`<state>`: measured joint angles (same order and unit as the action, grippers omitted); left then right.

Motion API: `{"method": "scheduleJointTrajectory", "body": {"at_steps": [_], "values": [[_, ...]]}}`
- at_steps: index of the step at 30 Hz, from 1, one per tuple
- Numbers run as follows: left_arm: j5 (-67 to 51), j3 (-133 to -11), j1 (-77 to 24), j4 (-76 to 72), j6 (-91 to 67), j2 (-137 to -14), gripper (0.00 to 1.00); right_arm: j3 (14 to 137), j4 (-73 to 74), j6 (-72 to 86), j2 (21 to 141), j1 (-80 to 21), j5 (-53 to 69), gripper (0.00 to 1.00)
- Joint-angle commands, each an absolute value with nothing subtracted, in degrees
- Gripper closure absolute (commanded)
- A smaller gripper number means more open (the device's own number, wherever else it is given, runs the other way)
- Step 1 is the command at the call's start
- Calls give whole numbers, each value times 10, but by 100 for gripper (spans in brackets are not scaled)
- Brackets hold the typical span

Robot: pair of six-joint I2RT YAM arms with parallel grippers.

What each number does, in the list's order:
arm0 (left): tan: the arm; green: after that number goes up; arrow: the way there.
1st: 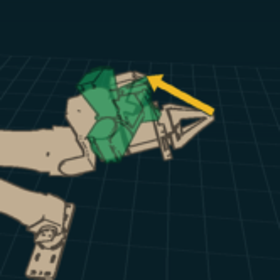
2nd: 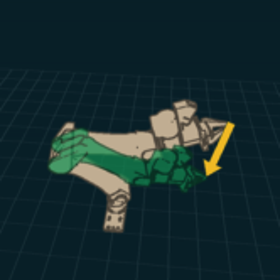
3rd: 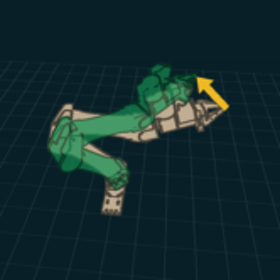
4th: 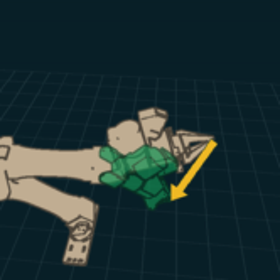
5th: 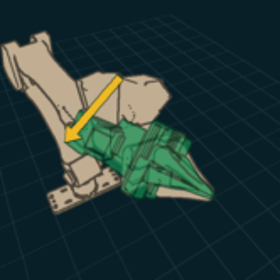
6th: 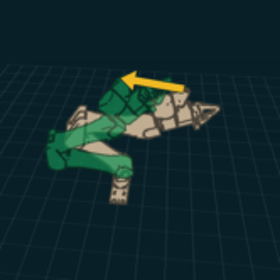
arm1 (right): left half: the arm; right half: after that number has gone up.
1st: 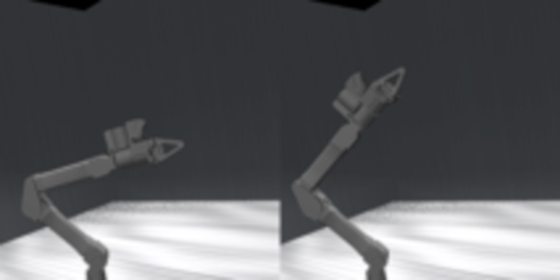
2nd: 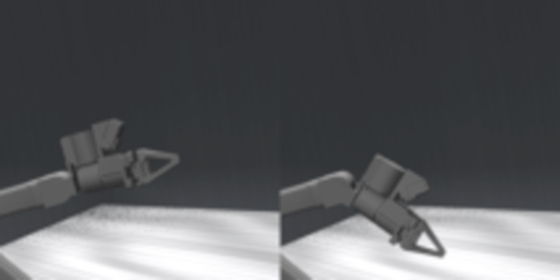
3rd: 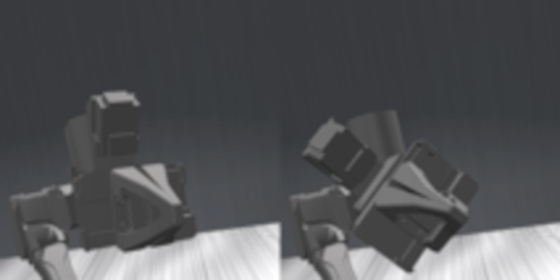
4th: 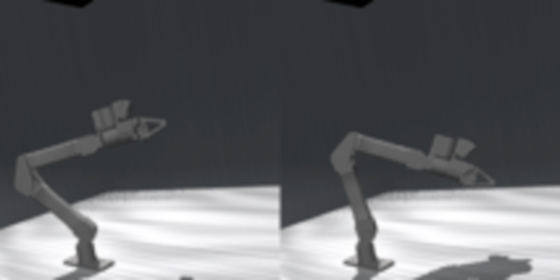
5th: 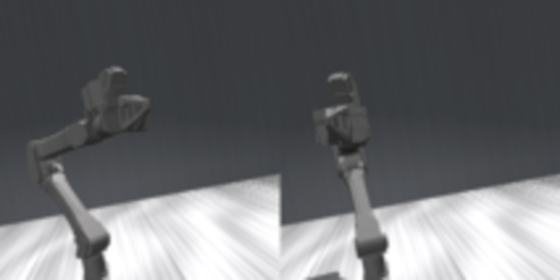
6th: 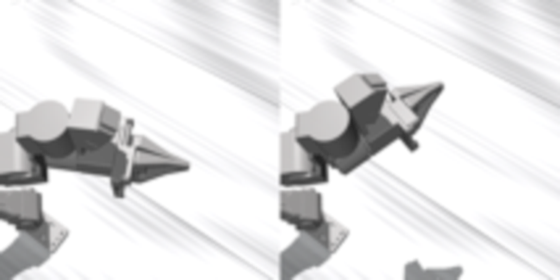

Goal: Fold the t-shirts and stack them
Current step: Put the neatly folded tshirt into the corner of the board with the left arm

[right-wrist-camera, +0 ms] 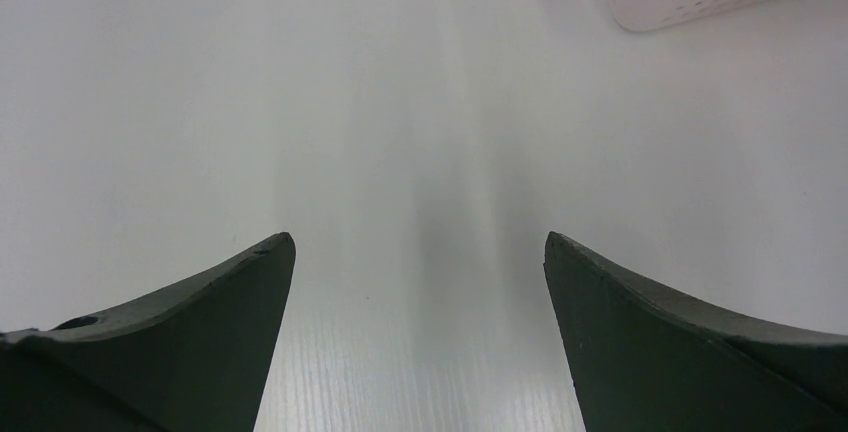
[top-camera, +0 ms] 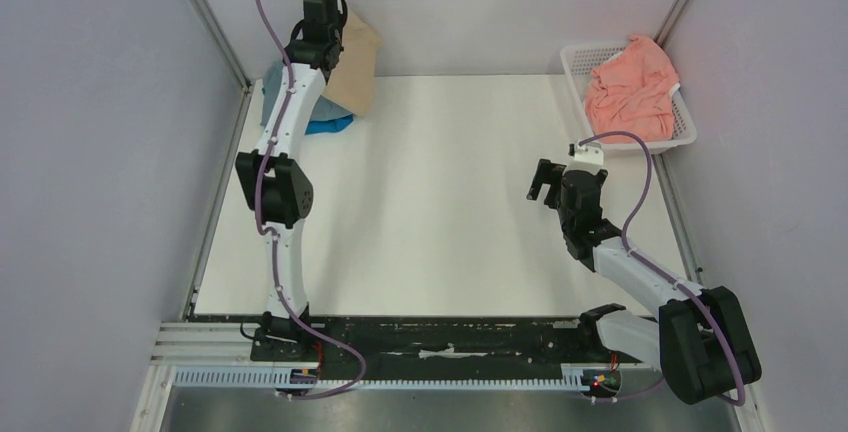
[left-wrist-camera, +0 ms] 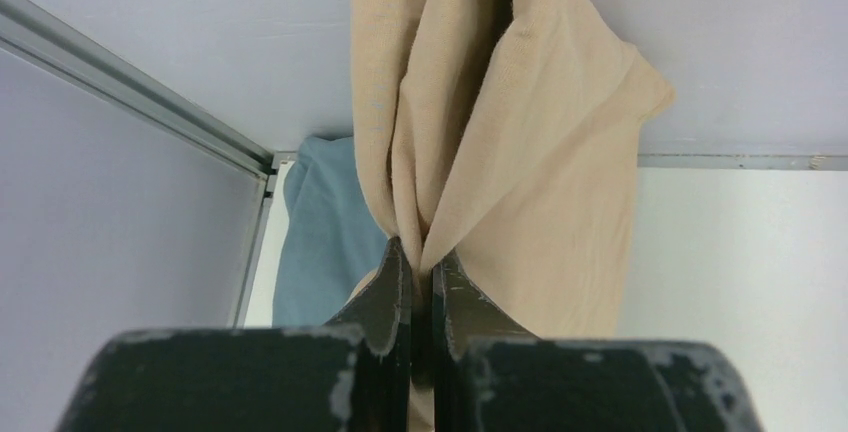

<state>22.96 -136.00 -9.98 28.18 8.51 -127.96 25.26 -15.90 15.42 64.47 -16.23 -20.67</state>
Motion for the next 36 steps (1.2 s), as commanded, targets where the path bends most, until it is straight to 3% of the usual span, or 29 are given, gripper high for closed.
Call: {"method": "scheduleJointTrajectory", "body": {"at_steps": [1,8,16,28,30,36], "values": [[200,-1383,-98,261,57,-1228,98,276,-164,160,637,-161,-216,2],[225,-1373,-98,246,43,-1228,98,273,-166,160,637,-161,-220,2],[304,-1269,-97,146,95,-1197,98,280,-162,160,655,-161,-220,2],[385,-1116,-74,-151,248,-1244,98,289,-156,162,675,-161,-218,2],[381,-1088,-64,-205,261,-1255,98,288,-155,163,678,-161,-218,2],[301,-1092,-5,-175,192,-1284,98,311,-146,165,711,-161,-212,2]]}}
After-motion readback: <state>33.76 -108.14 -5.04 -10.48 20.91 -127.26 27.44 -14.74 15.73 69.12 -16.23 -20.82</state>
